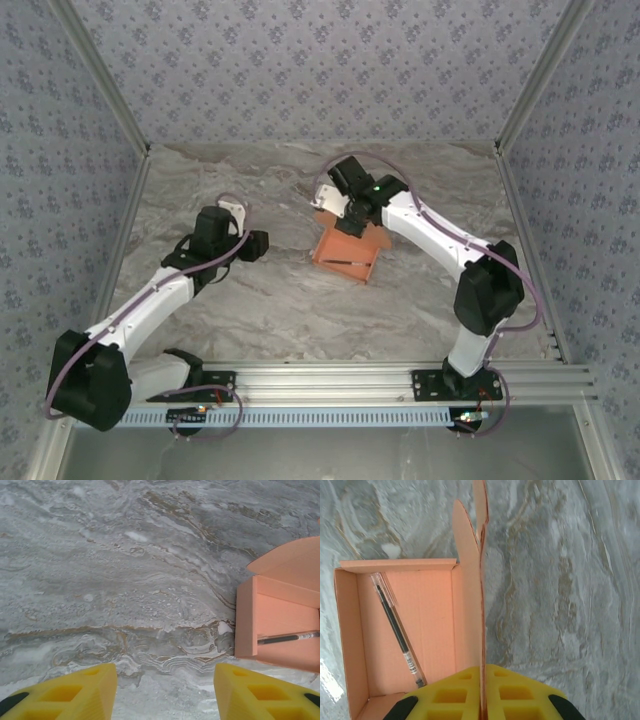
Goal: Fold the paper box
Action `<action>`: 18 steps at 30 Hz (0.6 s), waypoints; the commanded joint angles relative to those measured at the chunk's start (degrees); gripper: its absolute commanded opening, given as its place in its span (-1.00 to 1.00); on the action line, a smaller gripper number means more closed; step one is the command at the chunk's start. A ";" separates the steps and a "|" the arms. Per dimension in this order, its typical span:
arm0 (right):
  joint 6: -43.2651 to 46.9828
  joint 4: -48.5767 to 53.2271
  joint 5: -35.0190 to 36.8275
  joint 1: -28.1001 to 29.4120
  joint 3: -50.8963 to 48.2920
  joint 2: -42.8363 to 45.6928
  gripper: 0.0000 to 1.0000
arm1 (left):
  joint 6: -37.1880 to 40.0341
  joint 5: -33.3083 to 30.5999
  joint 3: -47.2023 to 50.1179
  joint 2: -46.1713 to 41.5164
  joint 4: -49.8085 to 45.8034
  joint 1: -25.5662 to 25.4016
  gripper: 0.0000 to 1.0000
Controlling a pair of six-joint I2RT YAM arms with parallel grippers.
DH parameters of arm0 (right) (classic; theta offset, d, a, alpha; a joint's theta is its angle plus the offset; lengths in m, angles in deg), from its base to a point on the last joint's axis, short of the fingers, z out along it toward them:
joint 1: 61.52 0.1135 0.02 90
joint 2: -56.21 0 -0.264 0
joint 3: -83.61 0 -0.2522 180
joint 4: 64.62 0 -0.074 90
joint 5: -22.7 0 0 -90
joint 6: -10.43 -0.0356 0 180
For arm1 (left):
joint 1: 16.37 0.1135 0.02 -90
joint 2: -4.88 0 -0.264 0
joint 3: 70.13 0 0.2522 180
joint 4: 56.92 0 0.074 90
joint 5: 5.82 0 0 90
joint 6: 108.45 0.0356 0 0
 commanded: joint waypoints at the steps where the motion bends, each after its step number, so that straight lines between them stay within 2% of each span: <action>1: 3.47 1.35 -4.82 0.67 4.22 -2.95 -0.81 | -2.13 -0.05 0.65 -2.03 0.91 0.76 0.10; 5: 4.16 4.28 -8.21 2.17 8.19 -5.99 -0.81 | -1.95 0.22 1.18 -2.32 0.63 0.86 0.14; 11: 4.49 5.49 -7.50 3.06 11.24 -8.43 -0.72 | 0.00 5.14 3.97 -0.31 6.96 0.87 0.34; 13: 3.89 5.20 -7.03 3.04 11.70 -7.86 -0.57 | 1.04 6.81 4.84 0.67 10.45 0.86 0.37; 16: 1.91 3.71 -7.42 2.83 11.46 -5.49 -0.17 | 3.14 9.19 4.78 3.35 14.91 0.86 0.41; 18: -0.93 1.97 -8.99 2.16 10.84 -2.63 -0.06 | 4.17 10.42 4.22 5.27 17.42 0.86 0.42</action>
